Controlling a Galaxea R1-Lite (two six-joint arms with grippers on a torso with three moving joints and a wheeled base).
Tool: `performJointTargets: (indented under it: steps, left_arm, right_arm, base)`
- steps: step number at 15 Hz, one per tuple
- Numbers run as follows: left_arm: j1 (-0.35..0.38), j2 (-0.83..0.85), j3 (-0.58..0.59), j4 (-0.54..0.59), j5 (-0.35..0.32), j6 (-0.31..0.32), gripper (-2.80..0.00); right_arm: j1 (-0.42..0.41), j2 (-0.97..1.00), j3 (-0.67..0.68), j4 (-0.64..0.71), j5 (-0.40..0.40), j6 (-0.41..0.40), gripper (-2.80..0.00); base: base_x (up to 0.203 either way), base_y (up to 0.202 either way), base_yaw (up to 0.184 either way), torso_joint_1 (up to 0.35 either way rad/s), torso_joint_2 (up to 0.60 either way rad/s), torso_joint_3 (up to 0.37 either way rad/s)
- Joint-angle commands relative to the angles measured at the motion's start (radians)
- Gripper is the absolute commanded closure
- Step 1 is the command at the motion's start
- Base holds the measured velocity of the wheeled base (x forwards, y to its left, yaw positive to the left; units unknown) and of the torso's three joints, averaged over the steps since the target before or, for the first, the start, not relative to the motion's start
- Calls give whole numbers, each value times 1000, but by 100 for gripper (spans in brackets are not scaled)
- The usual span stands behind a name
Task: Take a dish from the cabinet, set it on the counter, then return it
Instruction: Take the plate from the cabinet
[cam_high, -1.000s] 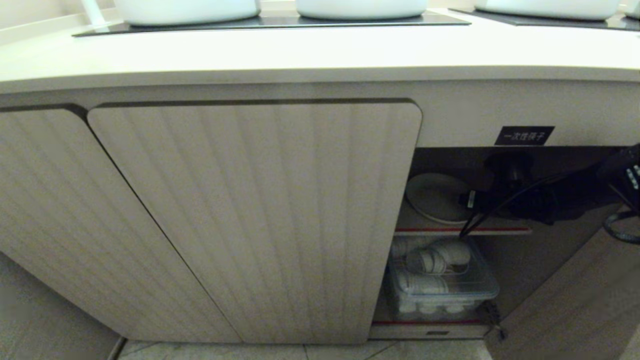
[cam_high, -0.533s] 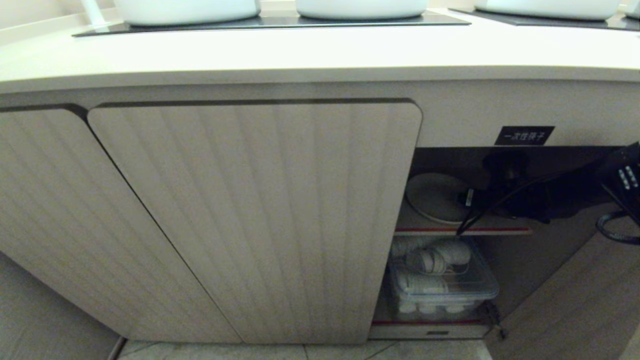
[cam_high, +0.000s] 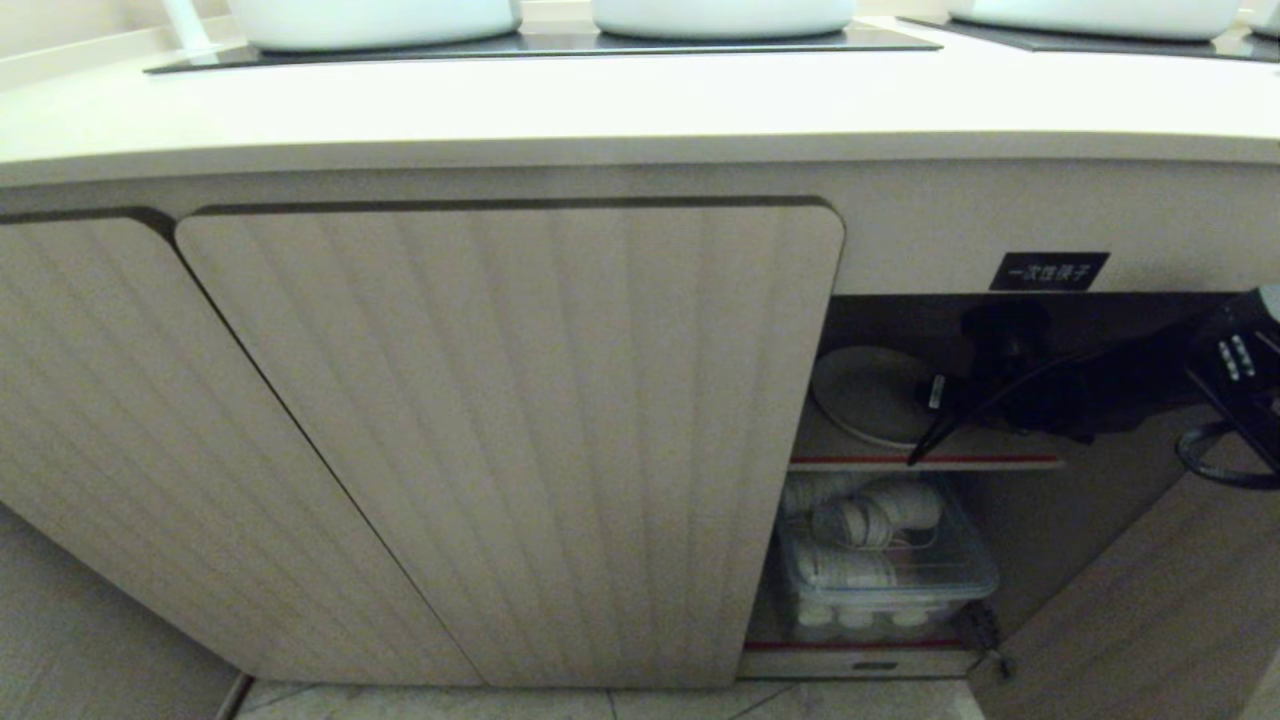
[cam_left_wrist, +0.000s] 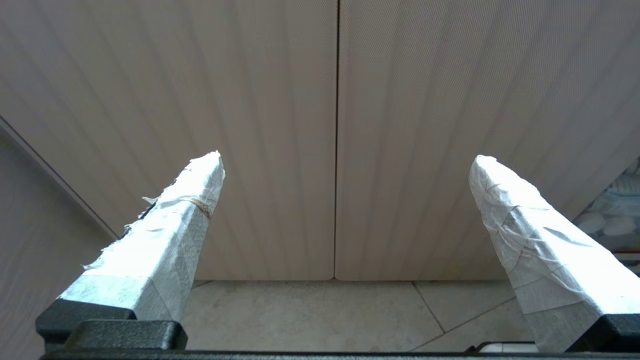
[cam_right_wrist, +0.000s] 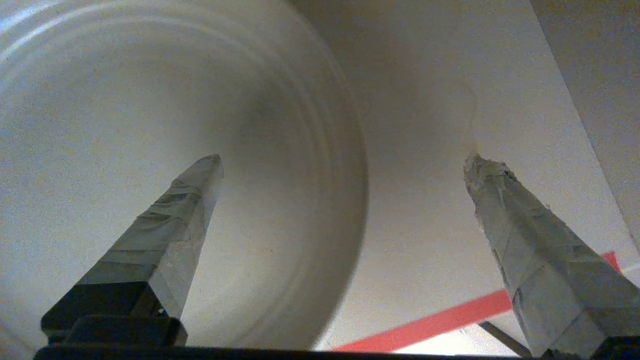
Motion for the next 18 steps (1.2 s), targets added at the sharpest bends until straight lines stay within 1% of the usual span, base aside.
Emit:
performJointTargets:
  steps: [1,4,8,18]
  left_arm:
    - [0,0,0,0,0,0,-280]
    - [0,0,0,0,0,0,-280]
    - [0,0,0,0,1,0,-280]
    - [0,0,0,0,0,0,-280]
  right_arm:
    - [0,8,-9,1,-1,0,-280]
    - [0,10,-13,25,1,0,-280]
    - [0,27,-61,75,1,2,-280]
    - [0,43,-75,73,-1,-1,-280]
  base:
    - [0,0,0,0,0,0]
    - [0,0,0,0,0,0]
    - [0,0,0,0,0,0]
    - [0,0,0,0,0,0]
